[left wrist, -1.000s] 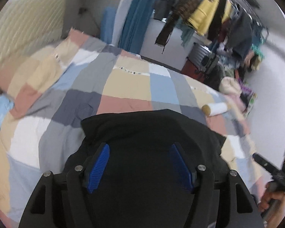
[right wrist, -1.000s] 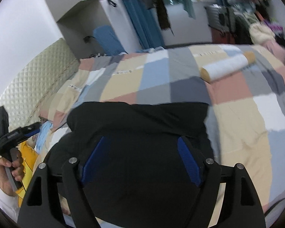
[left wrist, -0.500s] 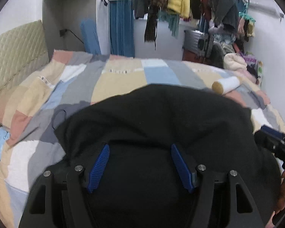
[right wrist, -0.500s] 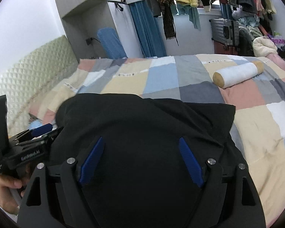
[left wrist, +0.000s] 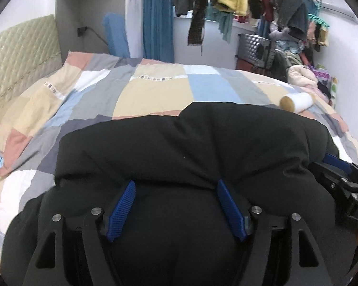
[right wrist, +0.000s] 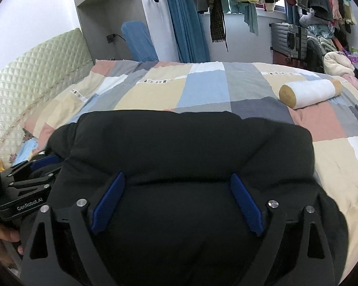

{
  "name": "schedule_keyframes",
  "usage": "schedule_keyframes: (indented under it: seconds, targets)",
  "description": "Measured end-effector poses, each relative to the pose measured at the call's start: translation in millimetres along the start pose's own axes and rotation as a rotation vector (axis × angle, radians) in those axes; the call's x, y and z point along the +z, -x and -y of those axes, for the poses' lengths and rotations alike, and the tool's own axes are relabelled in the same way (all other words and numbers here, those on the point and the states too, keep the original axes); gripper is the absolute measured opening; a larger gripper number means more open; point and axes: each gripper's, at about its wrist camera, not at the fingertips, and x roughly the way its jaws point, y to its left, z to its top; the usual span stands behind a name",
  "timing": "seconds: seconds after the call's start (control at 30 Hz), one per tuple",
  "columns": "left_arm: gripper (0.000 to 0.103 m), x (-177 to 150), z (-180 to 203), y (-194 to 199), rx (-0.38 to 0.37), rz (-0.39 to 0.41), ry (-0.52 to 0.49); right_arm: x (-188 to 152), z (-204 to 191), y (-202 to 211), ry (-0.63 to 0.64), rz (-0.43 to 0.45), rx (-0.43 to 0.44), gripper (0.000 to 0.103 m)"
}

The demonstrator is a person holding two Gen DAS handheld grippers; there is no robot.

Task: Fold large clothes

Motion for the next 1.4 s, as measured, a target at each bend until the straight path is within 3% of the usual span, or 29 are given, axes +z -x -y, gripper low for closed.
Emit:
schedule_keyframes:
  seconds: [0.33, 0.57, 0.93, 1.23, 1.4]
  targets:
    - [0.072, 4.8, -2.4, -28.5, 0.055, -0.011, -0.018, 5.7, -0.4, -39.7, 0.017, -0.030, -0.030, 0.093]
    - [0.072, 0.3, 3.1, -31.5, 0.088, -0.005, -0.044, -0.7, -2.2, -45.5, 0.030, -0.021, -0.059, 0.093]
    - [0.072, -6.9, 0.0, -26.5, 0.072, 0.015, -0.038, -11.5, -8.1, -29.6, 0.044, 0.031, -0.077, 0.094]
    - [0.072, 0.6, -20.3, -9.1, -0.048, 0.037, 0.040, -6.9, -0.3, -9.4, 0.028, 0.065, -0.057, 0.094]
    - [0.072, 13.1, -28.5, 14.0, 0.053, 0.136, -0.001, -1.0, 17.6, 17.1, 0.030, 0.111, -0.076, 0.099]
